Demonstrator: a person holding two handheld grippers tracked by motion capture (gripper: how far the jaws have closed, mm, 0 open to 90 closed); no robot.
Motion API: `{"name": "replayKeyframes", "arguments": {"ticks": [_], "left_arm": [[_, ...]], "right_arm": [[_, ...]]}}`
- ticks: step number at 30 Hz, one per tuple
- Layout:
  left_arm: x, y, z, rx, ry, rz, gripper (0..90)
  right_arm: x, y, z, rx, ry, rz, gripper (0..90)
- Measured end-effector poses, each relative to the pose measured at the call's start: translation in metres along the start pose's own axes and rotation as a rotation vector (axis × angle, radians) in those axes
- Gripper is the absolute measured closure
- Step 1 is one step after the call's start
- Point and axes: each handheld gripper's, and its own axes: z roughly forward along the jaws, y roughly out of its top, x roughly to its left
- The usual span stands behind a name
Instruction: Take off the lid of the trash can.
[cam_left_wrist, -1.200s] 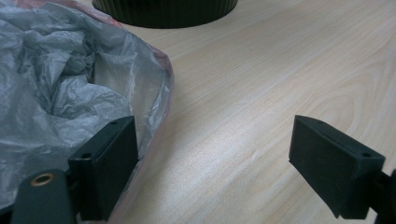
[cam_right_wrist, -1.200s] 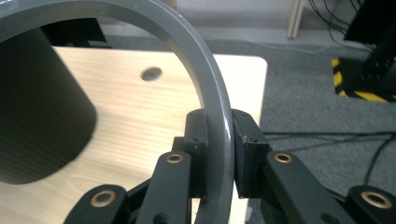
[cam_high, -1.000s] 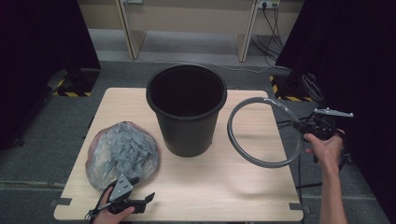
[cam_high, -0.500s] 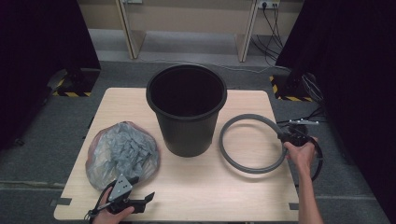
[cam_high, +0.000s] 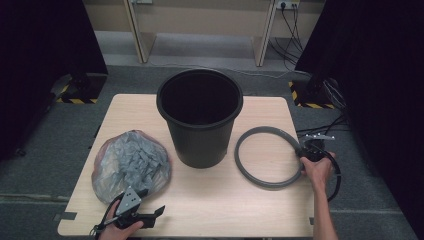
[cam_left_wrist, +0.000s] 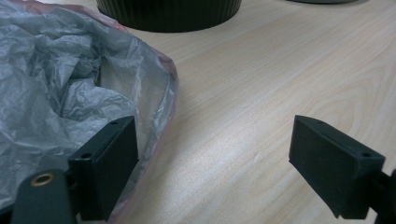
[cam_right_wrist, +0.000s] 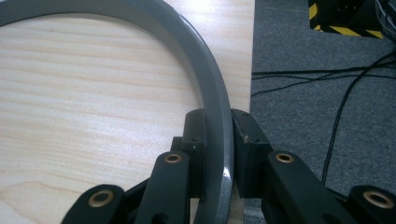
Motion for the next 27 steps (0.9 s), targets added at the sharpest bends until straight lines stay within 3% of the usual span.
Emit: {"name": "replayKeyframes", "arguments": {"ticks": [8,10,11,14,17,27], "left_arm": [[0.001,-0.001,0.0,0.005,0.005,0.005,14.9],[0.001,-0.001,0.0,0.005,0.006,0.005,14.9],[0.001,-0.001,0.0,0.005,0.007,0.005,14.9],[0.0,0.0,0.0,0.002,0.004,0.003,14.9],[0.001,0.001,-0.001,0.0,0.004,0.006,14.9],[0.003,0.002,0.0,0.003,0.004,0.003,14.9]], "right_arm": [[-0.003,-0.004,0.002,-0.044,-0.034,0.003,74.1],[-0.002,-0.005,0.0,-0.086,-0.056,0.017,64.1],[0.001,-0.006,-0.003,-0.131,-0.039,0.044,55.9],[0.006,-0.007,-0.005,-0.154,-0.053,0.04,50.5],[0.014,-0.004,-0.009,-0.16,-0.054,-0.002,45.1],[0.046,0.002,-0.028,-0.158,0.052,-0.062,31.3]]}}
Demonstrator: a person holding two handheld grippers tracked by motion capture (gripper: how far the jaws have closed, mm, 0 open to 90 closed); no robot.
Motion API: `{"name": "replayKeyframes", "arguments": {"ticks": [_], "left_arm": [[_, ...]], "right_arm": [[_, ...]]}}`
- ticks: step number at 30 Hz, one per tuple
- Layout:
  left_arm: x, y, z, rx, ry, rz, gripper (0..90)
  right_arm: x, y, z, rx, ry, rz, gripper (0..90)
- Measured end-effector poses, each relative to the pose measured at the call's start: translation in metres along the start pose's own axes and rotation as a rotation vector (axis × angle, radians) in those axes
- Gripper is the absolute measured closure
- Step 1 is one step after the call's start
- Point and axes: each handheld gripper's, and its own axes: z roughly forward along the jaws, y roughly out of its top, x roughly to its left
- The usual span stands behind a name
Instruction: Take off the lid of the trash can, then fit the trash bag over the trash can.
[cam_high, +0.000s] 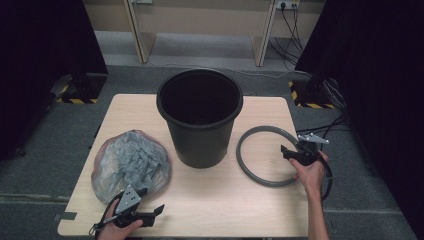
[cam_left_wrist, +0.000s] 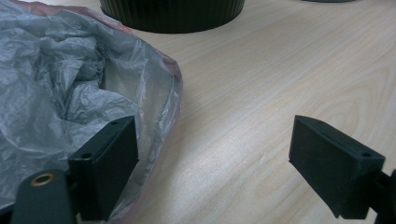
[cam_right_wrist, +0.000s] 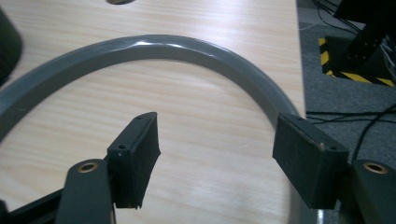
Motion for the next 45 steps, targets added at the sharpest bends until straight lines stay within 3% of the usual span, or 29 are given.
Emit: {"name": "replayKeyframes", "arguments": {"ticks": [7,10,15,18,25,31,37,45], "left_arm": [[0.003,0.001,-0.001,-0.004,0.008,0.0,14.9],[0.004,0.001,-0.001,-0.005,0.008,-0.002,14.9],[0.006,0.002,-0.002,-0.01,0.011,-0.006,14.9],[0.005,0.002,-0.004,-0.018,0.01,-0.008,14.9],[0.004,0.007,-0.012,-0.049,0.012,-0.006,14.9],[0.007,0.013,-0.024,-0.092,0.014,-0.033,14.9],[0.018,0.028,-0.035,-0.107,0.082,-0.025,14.9],[0.054,0.034,-0.033,-0.055,0.177,-0.02,14.8]], "right_arm": [[0.021,0.002,-0.011,0.002,0.052,0.03,22.8],[0.037,0.004,-0.017,-0.003,0.068,0.007,22.3],[0.051,0.002,-0.022,-0.012,0.086,-0.016,22.3],[0.063,-0.005,-0.025,-0.006,0.098,-0.055,22.4],[0.076,-0.015,-0.028,0.007,0.113,-0.09,22.4],[0.085,-0.023,-0.035,0.011,0.135,-0.11,22.2],[0.091,-0.03,-0.036,0.018,0.155,-0.134,22.2],[0.093,-0.03,-0.032,0.028,0.153,-0.15,22.3]]}}
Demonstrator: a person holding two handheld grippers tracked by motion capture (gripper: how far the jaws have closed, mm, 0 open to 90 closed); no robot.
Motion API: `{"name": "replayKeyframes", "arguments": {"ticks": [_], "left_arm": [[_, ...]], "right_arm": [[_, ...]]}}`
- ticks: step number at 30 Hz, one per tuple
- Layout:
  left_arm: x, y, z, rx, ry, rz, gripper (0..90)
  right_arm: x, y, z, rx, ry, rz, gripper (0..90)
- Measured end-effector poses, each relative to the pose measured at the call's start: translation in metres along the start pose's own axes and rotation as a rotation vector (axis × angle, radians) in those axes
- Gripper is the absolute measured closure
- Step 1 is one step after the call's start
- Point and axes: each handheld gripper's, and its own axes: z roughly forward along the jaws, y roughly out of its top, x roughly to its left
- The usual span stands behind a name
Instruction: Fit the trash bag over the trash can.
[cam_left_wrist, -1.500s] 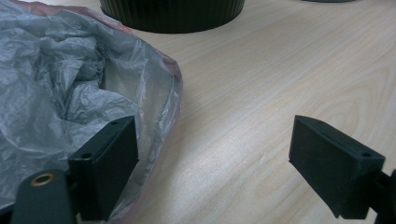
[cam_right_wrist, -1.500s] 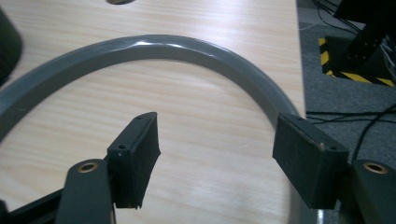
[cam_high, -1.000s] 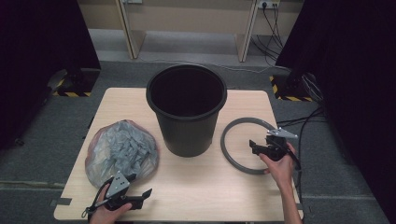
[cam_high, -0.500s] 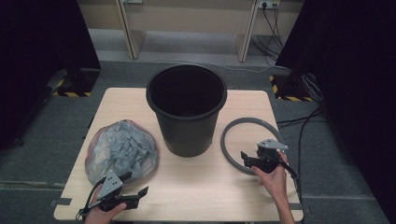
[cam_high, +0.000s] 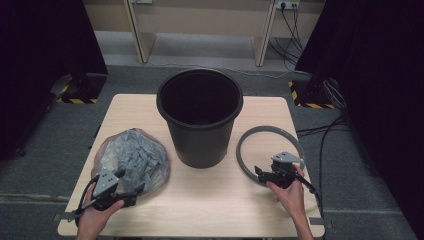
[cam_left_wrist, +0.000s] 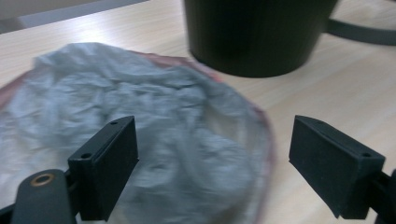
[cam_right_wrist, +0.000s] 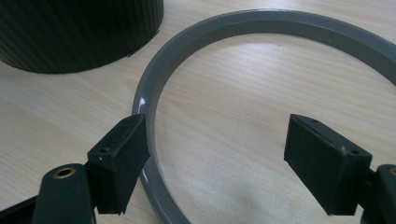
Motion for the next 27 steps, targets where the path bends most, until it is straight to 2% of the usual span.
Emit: {"name": "replayKeyframes", "arguments": {"ticks": [2,9,19,22,27], "left_arm": [[0.01,0.0,0.001,0.002,0.025,0.004,14.9],[0.039,0.0,0.012,0.019,0.072,-0.033,14.9],[0.055,0.014,0.033,0.058,0.097,-0.064,14.8],[0.058,0.022,0.04,0.07,0.091,-0.057,14.9],[0.065,0.04,0.046,0.052,0.088,-0.076,14.9]], "right_arm": [[0.001,0.0,0.001,0.004,0.003,-0.009,22.5],[0.001,0.0,0.0,0.003,-0.002,-0.003,22.5],[0.0,0.0,0.0,0.001,0.002,-0.004,22.8],[-0.001,0.001,-0.001,-0.007,0.002,-0.002,22.8],[0.002,-0.001,0.002,0.008,0.011,-0.011,22.7]]}}
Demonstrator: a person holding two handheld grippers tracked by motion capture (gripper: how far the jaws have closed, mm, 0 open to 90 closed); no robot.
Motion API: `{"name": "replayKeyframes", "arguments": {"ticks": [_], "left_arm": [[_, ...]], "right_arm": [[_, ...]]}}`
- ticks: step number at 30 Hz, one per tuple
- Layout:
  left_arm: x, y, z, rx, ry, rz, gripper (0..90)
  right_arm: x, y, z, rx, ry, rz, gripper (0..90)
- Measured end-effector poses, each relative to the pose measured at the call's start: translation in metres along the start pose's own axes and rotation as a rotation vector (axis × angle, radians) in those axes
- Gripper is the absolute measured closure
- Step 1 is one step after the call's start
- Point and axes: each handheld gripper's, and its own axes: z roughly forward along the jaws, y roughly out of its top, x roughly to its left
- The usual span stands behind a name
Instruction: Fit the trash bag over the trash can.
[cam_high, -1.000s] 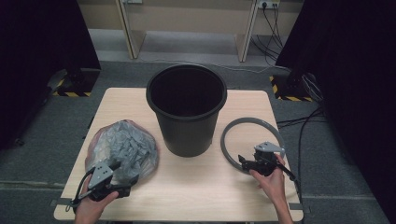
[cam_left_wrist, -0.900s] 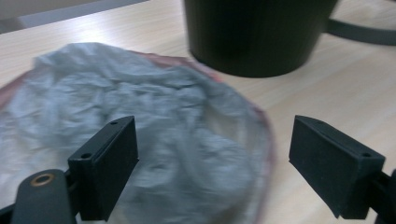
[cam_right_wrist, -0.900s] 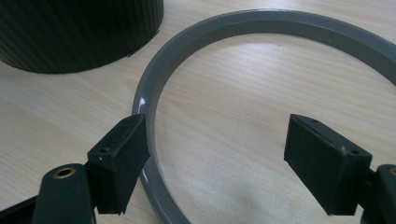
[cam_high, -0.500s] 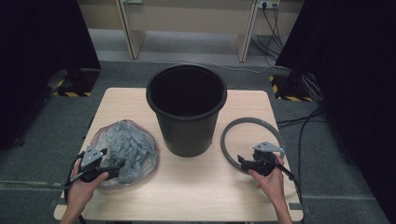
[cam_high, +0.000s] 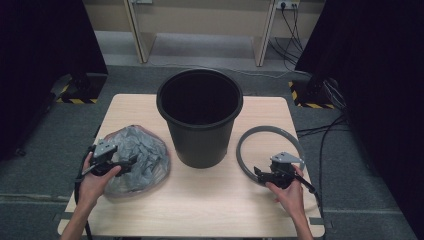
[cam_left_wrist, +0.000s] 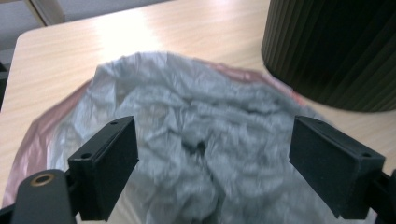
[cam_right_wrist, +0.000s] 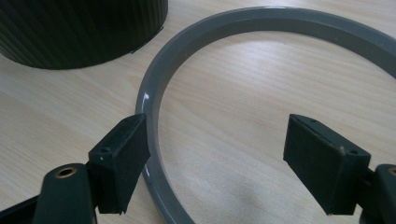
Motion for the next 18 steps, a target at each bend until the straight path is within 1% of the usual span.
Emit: {"name": "replayKeyframes", "arguments": {"ticks": [2,4,5,7,9,11,15,17,18], "left_arm": [[0.001,0.006,0.001,0.004,0.0,-0.002,14.8],[0.001,0.007,0.008,0.034,0.015,0.006,14.8],[0.002,0.007,0.012,0.053,0.017,0.009,14.8],[0.007,0.003,0.028,0.122,0.026,-0.001,14.8],[0.01,0.0,0.037,0.158,0.025,-0.005,14.9],[0.012,-0.003,0.046,0.178,0.027,-0.004,14.9],[0.014,-0.007,0.058,0.192,0.037,-0.006,14.8],[0.015,-0.01,0.064,0.215,0.033,0.004,14.6],[0.015,-0.013,0.068,0.234,0.021,0.008,14.8]], "right_arm": [[0.001,0.0,0.001,0.004,0.003,0.001,22.7],[0.001,-0.001,0.002,0.007,0.005,-0.003,22.9],[0.001,-0.001,0.003,0.006,0.005,-0.002,22.9],[0.002,-0.001,0.003,0.012,0.008,-0.003,23.1],[0.002,-0.002,0.004,0.012,0.012,-0.006,23.1],[0.002,-0.001,0.004,0.011,0.011,-0.002,23.1],[0.003,-0.002,0.005,0.019,0.016,-0.002,23.1],[0.003,-0.002,0.006,0.019,0.019,-0.004,23.2],[0.003,-0.002,0.006,0.018,0.021,-0.006,23.2]]}}
